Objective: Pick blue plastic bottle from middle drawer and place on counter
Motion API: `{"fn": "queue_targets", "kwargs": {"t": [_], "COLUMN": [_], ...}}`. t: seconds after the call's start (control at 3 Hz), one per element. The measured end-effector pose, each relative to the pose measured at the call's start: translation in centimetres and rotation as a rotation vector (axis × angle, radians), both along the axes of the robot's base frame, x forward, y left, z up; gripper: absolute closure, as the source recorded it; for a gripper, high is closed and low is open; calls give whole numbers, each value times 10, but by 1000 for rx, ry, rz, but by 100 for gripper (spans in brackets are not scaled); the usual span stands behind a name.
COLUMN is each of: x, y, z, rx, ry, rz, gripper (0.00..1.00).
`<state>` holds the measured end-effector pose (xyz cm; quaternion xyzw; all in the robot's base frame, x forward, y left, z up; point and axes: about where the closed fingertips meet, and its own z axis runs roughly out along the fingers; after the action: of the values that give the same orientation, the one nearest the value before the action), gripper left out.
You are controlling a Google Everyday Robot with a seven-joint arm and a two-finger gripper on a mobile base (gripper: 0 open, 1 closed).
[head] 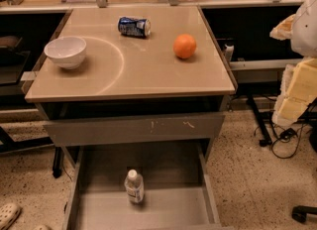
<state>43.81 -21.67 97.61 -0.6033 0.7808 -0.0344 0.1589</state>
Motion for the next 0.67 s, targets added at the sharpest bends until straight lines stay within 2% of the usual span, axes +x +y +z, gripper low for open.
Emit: {"fn": "queue_targets", "kwargs": {"t": [0.33, 0.67], "x": [0, -3], "y": [0, 2], "z": [0, -11], "rx": [0, 50], "ry": [0, 8], "rz": [0, 4], "gripper": [0, 0]}}
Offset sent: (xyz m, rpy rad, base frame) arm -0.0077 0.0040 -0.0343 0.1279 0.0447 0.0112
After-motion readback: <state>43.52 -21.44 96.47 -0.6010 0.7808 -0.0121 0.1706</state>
